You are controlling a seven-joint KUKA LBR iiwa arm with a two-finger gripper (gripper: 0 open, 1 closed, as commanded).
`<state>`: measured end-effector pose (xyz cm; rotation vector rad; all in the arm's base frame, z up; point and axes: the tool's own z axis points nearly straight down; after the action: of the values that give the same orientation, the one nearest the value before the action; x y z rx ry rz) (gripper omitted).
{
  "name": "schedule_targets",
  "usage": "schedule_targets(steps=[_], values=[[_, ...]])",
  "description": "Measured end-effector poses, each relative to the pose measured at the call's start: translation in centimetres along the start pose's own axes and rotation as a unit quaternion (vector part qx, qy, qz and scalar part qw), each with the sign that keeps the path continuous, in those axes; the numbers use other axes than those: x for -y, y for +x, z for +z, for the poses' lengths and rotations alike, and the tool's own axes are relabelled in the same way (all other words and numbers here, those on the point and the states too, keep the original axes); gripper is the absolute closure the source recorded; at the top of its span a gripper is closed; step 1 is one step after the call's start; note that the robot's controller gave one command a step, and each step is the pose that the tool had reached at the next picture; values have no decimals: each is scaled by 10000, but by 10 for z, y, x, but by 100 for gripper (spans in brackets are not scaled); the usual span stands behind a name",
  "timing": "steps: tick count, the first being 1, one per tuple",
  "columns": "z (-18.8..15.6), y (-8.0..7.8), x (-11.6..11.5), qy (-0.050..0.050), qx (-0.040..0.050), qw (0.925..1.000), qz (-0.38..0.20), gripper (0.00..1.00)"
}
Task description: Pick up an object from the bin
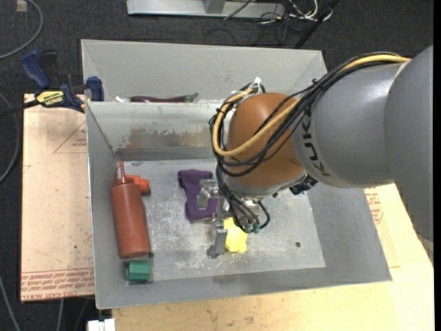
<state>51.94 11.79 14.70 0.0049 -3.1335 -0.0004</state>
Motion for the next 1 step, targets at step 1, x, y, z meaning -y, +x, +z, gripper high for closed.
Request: schedule_targets(steps=[1], values=[[-4,-2,1,-6,40,10000,15,0]])
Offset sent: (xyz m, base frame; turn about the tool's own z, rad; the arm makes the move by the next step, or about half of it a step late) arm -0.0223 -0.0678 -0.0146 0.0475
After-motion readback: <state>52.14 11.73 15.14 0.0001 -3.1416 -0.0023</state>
